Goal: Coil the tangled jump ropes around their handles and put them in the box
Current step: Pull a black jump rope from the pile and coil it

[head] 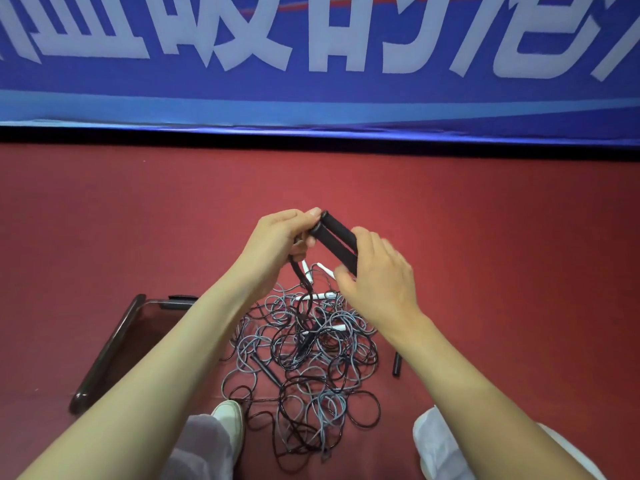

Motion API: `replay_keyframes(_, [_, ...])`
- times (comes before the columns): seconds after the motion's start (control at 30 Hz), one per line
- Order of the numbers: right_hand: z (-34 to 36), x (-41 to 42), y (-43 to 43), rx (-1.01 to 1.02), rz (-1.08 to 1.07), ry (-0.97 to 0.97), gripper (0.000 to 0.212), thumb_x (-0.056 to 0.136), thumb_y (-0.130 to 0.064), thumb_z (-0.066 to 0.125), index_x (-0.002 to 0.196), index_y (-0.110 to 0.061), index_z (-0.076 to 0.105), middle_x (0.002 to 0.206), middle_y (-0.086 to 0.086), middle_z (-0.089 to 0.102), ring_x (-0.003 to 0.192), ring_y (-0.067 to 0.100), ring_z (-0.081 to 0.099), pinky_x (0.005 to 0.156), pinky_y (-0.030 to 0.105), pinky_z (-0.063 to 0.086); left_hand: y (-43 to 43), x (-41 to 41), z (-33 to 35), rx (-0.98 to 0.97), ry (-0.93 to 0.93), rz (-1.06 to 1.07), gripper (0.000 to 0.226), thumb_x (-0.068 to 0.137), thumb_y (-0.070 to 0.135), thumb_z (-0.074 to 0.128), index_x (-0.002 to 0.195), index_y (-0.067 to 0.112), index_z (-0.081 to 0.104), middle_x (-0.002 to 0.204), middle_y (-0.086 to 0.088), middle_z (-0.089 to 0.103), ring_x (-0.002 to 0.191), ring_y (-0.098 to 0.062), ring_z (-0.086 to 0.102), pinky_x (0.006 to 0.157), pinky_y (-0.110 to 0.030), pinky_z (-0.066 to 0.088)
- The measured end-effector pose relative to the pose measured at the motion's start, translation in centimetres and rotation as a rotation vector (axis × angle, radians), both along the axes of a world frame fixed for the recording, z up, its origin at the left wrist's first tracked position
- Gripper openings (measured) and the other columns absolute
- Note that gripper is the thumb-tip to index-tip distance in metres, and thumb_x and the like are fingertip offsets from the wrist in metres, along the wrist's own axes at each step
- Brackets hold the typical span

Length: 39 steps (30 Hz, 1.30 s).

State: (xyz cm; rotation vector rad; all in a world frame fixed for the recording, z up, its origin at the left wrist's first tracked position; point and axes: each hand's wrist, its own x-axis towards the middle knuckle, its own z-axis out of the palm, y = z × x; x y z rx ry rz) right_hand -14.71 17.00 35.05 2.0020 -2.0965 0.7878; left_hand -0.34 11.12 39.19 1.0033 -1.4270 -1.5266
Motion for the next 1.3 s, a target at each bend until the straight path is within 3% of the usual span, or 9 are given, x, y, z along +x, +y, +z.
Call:
replay_keyframes(0.2, [0.8,-0.9,-0.2,0.328,0.181,-0.496,0.030,0.090,-0.048,0.058,0.090,-0.020,0.047,0.069,-0.004,0.054,0.057,0.017,0.049,0.054,0.030,0.037,-0.1,0.1,0.2,-0.064,-0.045,0.018,0.033,0.096,0.025,0.056,0.066,0.011,0.051,0.061,-0.012,0.041,0.049,-0.014,0.027,0.054,-0.028,0.025])
replay_keyframes(0.33, [0.7,-1.6,-0.2,0.478,0.309,-0.721,0.027,0.090,-0.043,0.062,0.085,-0.022,0.045,0.062,-0.004,0.053,0.053,0.012,0.047,0.049,0.023,0.035,-0.2,0.1,-0.1,-0.107,-0.087,0.004,0.035,0.098,0.029,0.053,0.067,0.013,0.055,0.061,-0.010,0.046,0.050,-0.014,0.031,0.057,-0.030,0.027])
replay_keyframes(0.47, [0.4,-2.2,-0.8,0.300,0.247,-0.926,0.025,0.091,-0.034,0.063,0.080,-0.021,0.045,0.060,0.000,0.046,0.048,0.013,0.042,0.046,0.023,0.034,-0.7,0.0,0.2,-0.078,-0.141,-0.071,0.042,0.101,0.040,0.040,0.083,0.010,0.063,0.056,0.000,0.051,0.049,-0.013,0.040,0.057,-0.025,0.035])
replay_keyframes(0.63, [2.0,-4.2,-1.7,-0.112,0.126,-1.658,0.026,0.086,-0.037,0.064,0.085,-0.013,0.054,0.055,-0.002,0.042,0.042,0.011,0.037,0.043,0.023,0.033,0.3,-0.1,-0.3,-0.053,-0.200,-0.248,0.032,0.100,0.031,0.048,0.087,0.005,0.063,0.059,0.000,0.052,0.049,-0.010,0.044,0.052,-0.018,0.041])
replay_keyframes(0.73, [3.0,-4.4,-2.1,-0.232,0.203,-1.839,0.030,0.073,-0.042,0.065,0.081,-0.014,0.056,0.060,0.000,0.045,0.042,0.010,0.039,0.042,0.022,0.033,1.8,-1.7,-1.1,0.043,-0.170,-0.357,0.022,0.097,0.024,0.054,0.087,0.006,0.062,0.067,-0.001,0.060,0.051,-0.008,0.051,0.053,-0.016,0.045])
replay_keyframes(0.87, [2.5,-2.5,-2.5,-0.210,0.333,-1.908,0.019,0.074,-0.023,0.069,0.083,-0.017,0.054,0.065,0.000,0.057,0.045,0.010,0.043,0.044,0.021,0.036,2.6,-3.4,-2.3,0.227,-0.166,-0.394,0.016,0.092,0.021,0.061,0.083,0.008,0.062,0.076,-0.006,0.067,0.059,-0.012,0.060,0.061,-0.021,0.053])
replay_keyframes(1.0, [2.3,-2.3,-2.9,-0.127,0.281,-1.874,0.021,0.088,-0.008,0.065,0.077,-0.018,0.051,0.055,-0.002,0.044,0.046,0.011,0.041,0.047,0.023,0.036,1.1,-2.8,-2.6,0.129,-0.276,-0.242,0.017,0.083,0.013,0.072,0.097,0.007,0.064,0.092,-0.003,0.067,0.082,-0.015,0.061,0.079,-0.022,0.048])
replay_keyframes(1.1, [1.6,-2.1,-2.9,0.003,0.210,-1.605,0.022,0.087,-0.008,0.068,0.076,-0.017,0.051,0.054,-0.003,0.045,0.048,0.013,0.041,0.050,0.026,0.038,0.5,-2.2,-1.8,-0.024,-0.150,-0.012,0.017,0.086,0.016,0.069,0.103,0.016,0.065,0.100,0.003,0.066,0.092,-0.010,0.061,0.083,-0.020,0.048])
replay_keyframes(1.3, [0.4,-0.7,-2.4,0.241,0.142,-1.111,0.016,0.082,0.001,0.065,0.087,-0.014,0.060,0.067,0.007,0.049,0.058,0.019,0.043,0.056,0.031,0.037,0.7,-2.9,-0.5,-0.203,-0.023,0.143,0.005,0.091,0.012,0.064,0.092,0.016,0.061,0.078,0.003,0.062,0.062,-0.001,0.057,0.067,-0.018,0.049])
